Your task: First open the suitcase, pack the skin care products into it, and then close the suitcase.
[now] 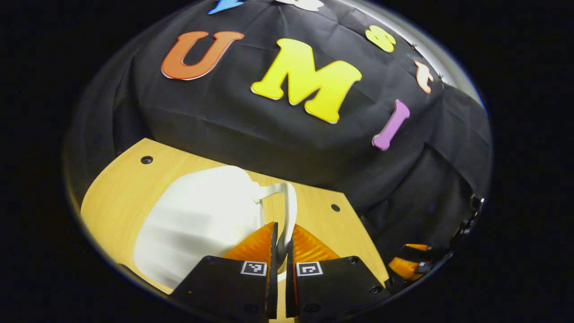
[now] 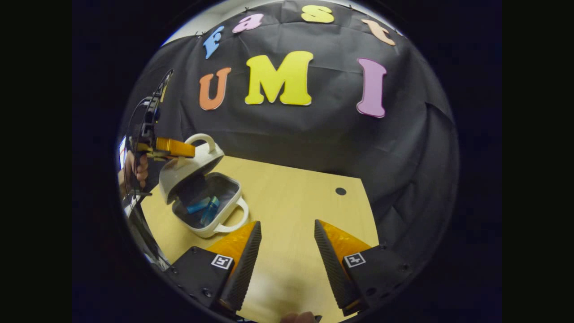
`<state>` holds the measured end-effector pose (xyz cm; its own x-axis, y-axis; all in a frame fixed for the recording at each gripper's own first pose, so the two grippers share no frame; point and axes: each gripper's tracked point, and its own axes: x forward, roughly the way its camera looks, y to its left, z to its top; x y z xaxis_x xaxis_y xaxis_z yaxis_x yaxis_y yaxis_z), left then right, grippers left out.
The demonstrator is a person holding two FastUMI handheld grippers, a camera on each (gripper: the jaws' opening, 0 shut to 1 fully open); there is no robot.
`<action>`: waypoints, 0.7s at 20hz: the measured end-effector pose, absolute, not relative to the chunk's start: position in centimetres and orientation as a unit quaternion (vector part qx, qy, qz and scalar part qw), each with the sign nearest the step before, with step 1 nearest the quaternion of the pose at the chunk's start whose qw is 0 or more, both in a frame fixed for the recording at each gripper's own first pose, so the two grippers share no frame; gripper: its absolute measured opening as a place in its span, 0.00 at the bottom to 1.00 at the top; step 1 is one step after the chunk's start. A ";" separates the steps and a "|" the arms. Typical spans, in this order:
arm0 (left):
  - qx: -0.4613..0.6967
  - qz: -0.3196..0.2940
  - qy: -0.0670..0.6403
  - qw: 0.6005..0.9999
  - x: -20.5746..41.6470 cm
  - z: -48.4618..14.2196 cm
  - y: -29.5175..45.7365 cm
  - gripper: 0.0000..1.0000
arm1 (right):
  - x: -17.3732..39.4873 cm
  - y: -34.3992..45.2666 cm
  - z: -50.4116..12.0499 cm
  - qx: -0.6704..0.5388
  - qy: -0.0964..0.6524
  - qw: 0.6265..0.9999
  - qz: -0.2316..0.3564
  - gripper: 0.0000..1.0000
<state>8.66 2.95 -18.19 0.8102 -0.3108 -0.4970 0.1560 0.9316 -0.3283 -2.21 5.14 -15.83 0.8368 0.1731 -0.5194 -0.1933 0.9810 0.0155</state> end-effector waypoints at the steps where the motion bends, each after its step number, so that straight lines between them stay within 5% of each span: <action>1: -0.118 -0.129 0.292 0.940 8.5 -19.5 2.0 0.10 | -2.4 4.6 -15.9 -0.018 0.271 0.958 0.091 0.72; 14: 0.064 -0.128 0.361 0.921 6.4 -31.4 -2.5 0.10 | -3.3 0.0 -16.6 -0.029 0.294 0.953 0.066 0.71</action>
